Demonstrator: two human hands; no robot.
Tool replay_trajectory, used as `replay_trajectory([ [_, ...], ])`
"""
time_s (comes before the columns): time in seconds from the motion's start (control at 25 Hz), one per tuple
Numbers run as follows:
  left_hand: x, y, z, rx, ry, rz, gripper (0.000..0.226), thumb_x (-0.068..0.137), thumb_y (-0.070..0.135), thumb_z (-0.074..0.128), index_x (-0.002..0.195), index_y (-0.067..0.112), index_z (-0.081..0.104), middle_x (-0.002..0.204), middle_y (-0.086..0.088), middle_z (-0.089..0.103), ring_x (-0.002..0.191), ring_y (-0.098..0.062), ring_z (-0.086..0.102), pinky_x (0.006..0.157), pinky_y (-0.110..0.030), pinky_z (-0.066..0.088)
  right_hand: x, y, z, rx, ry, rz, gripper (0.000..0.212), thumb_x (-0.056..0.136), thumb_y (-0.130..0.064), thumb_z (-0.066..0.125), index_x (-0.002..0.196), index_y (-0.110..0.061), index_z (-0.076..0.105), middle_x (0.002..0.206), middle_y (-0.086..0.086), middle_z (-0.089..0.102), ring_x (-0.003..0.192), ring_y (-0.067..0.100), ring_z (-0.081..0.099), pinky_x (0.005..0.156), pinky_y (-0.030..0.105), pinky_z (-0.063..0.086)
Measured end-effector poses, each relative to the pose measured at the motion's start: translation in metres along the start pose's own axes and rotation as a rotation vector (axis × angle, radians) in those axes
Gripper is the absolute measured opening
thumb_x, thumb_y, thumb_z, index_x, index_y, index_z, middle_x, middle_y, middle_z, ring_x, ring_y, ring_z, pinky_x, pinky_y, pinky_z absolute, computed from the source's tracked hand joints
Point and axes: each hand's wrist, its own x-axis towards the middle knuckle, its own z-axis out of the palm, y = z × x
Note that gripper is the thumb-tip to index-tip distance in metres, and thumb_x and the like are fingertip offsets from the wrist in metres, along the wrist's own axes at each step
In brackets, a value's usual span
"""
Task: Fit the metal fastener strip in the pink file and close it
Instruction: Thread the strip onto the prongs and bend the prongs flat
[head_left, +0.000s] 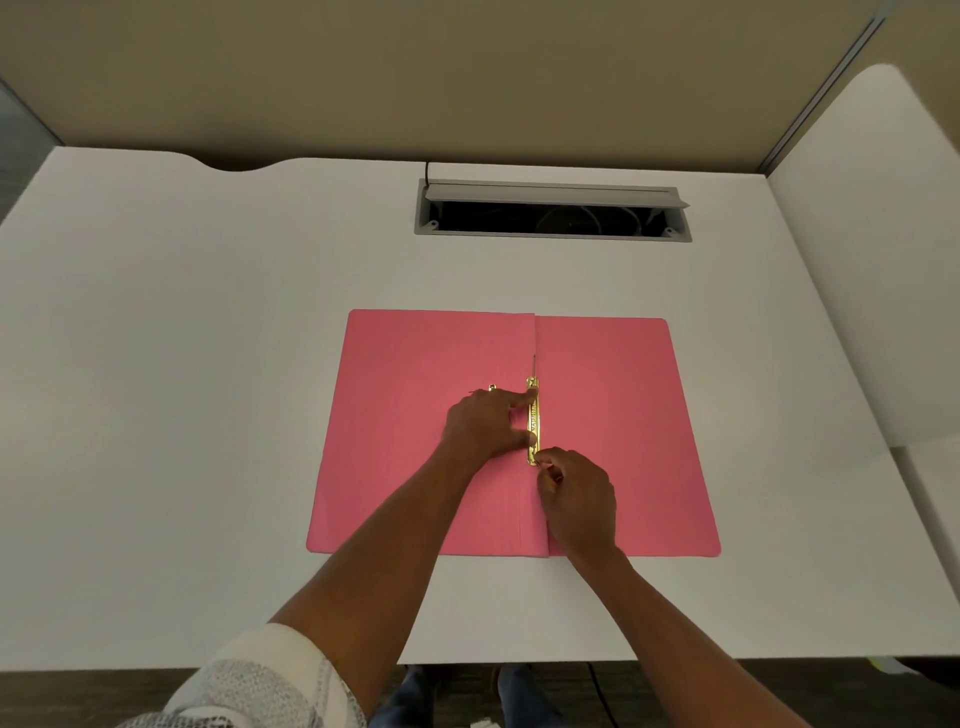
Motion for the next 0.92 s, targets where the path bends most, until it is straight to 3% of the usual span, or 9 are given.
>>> replay_trajectory([
  [0.16, 0.001, 0.000, -0.001, -0.011, -0.012, -0.010, 0.071, 0.069, 0.054, 0.073, 0.136, 0.052, 0.049, 0.108, 0.003, 0.071, 0.101, -0.022, 0.064, 0.076, -0.030, 0.045, -0.005, -0.005, 0.006, -0.129, -0.038, -0.070, 0.021, 0.090, -0.006, 0.061, 0.106, -0.012, 0.074, 0.081, 0.008, 0.065, 0.064, 0.025, 0.062, 0.057, 0.032, 0.053],
  [0.48, 0.000, 0.001, -0.001, 0.028, -0.025, 0.021, 0.080, 0.064, 0.057, 0.074, 0.139, 0.050, 0.046, 0.113, 0.002, 0.070, 0.107, -0.022, 0.062, 0.080, -0.032, 0.048, -0.005, -0.009, 0.007, -0.153, -0.052, -0.028, 0.022, 0.089, -0.004, 0.060, 0.104, -0.009, 0.074, 0.080, 0.011, 0.064, 0.065, 0.028, 0.061, 0.057, 0.027, 0.042],
  [0.92, 0.000, 0.001, 0.000, 0.054, -0.029, 0.035, 0.079, 0.067, 0.055, 0.074, 0.141, 0.049, 0.044, 0.107, 0.000, 0.069, 0.100, -0.023, 0.064, 0.072, -0.030, 0.044, 0.001, 0.006, 0.001, 0.019, 0.024, -0.016, 0.022, 0.085, 0.002, 0.060, 0.092, -0.012, 0.075, 0.082, 0.004, 0.074, 0.070, 0.018, 0.064, 0.063, 0.024, 0.046],
])
